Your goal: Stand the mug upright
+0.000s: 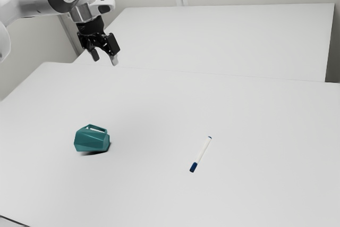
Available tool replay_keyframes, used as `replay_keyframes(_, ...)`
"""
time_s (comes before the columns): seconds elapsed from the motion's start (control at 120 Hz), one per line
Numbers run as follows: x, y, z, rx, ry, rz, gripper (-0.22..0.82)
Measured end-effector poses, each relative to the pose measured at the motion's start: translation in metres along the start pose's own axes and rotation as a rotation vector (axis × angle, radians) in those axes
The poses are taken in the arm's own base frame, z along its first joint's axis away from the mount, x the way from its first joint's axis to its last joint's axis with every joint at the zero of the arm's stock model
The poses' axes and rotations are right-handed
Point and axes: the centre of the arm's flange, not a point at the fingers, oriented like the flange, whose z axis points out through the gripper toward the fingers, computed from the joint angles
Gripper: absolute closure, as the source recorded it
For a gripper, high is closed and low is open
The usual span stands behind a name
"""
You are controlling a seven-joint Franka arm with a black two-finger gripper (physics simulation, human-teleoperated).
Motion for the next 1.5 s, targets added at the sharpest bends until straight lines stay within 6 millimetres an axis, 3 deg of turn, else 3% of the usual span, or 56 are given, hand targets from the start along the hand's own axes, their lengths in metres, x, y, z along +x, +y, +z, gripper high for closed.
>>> replay_keyframes(0.325, -0.004, 0.001, 0.006, -0.006, -0.019, -0.028, 0.0)
replay_keyframes(0.442, -0.033, -0.001, -0.002, -0.053, -0.021, -0.064, 0.0)
replay_keyframes(0.575, -0.067, -0.023, -0.012, -0.176, -0.031, -0.137, 0.0)
replay_keyframes(0.7, -0.1, -0.064, -0.003, -0.273, -0.042, -0.215, 0.0)
replay_keyframes(0.858, -0.171, -0.164, 0.012, -0.381, -0.01, -0.398, 0.0)
replay_keyframes(0.95, -0.19, -0.186, 0.027, -0.426, -0.007, -0.424, 0.0)
replay_keyframes(1.183, -0.191, -0.189, 0.119, -0.58, -0.031, -0.399, 0.0)
replay_keyframes(1.367, -0.198, -0.192, 0.165, -0.627, 0.033, -0.409, 0.0)
replay_keyframes(1.5, -0.196, -0.211, 0.199, -0.641, 0.076, -0.453, 0.0)
